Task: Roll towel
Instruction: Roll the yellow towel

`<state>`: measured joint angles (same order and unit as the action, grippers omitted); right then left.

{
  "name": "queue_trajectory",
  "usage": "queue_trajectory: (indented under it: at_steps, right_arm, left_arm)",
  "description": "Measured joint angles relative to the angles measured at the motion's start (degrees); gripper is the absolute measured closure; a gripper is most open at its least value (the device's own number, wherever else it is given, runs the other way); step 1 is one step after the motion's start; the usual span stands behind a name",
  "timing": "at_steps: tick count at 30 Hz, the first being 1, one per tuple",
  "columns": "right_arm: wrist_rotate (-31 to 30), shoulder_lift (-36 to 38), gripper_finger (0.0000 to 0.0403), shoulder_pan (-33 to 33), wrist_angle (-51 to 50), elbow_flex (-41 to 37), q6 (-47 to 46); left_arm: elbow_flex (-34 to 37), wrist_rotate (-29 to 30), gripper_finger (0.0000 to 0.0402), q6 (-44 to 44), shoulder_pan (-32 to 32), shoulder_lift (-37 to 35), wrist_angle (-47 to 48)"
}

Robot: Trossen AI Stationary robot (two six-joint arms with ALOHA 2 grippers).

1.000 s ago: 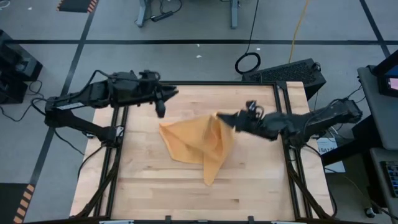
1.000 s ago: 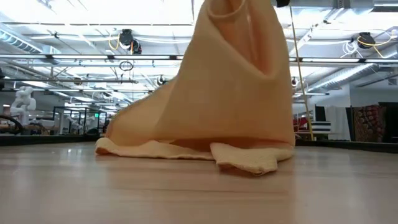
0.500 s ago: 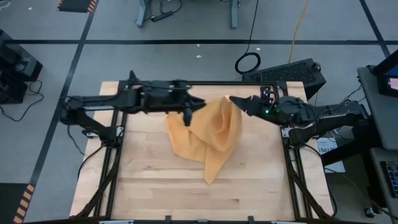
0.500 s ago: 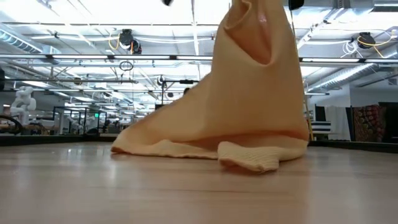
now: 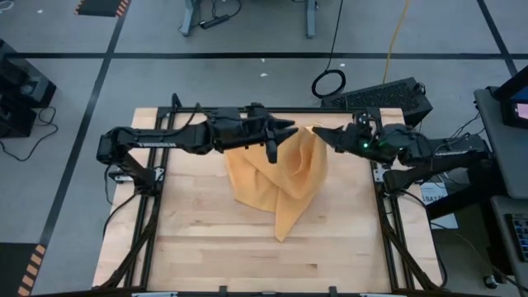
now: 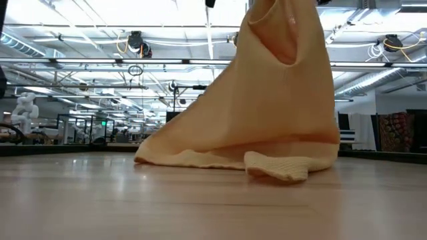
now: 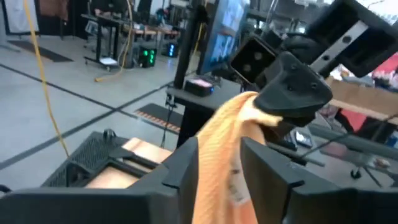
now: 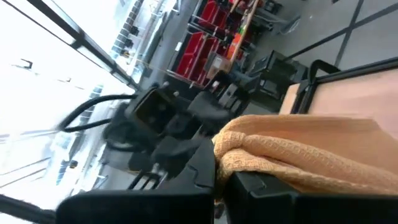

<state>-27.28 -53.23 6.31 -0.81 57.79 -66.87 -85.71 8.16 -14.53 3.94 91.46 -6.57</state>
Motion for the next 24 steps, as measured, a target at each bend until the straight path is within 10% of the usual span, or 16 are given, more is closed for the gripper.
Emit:
queue_trajectory:
  at_steps: [10, 17, 24]
  right_arm:
    - [-4.7, 0.5, 0.0402, -3.1, 23.7, 0.0, 9.0]
    - [-4.5, -0.6, 0.0402, -4.9, 24.0, 0.0, 9.5]
    - [-6.1, -4.1, 0.0402, -4.9, 31.3, 0.0, 13.1]
  left_arm:
    - [0.0, 3.1, 0.0238, -5.3, 3.2, -4.3, 5.0]
    - [-2.4, -14.7, 0.0238, -10.7, 10.5, -3.5, 9.1]
    - [-15.8, -20.1, 0.0238, -3.9, 16.0, -2.6, 14.0]
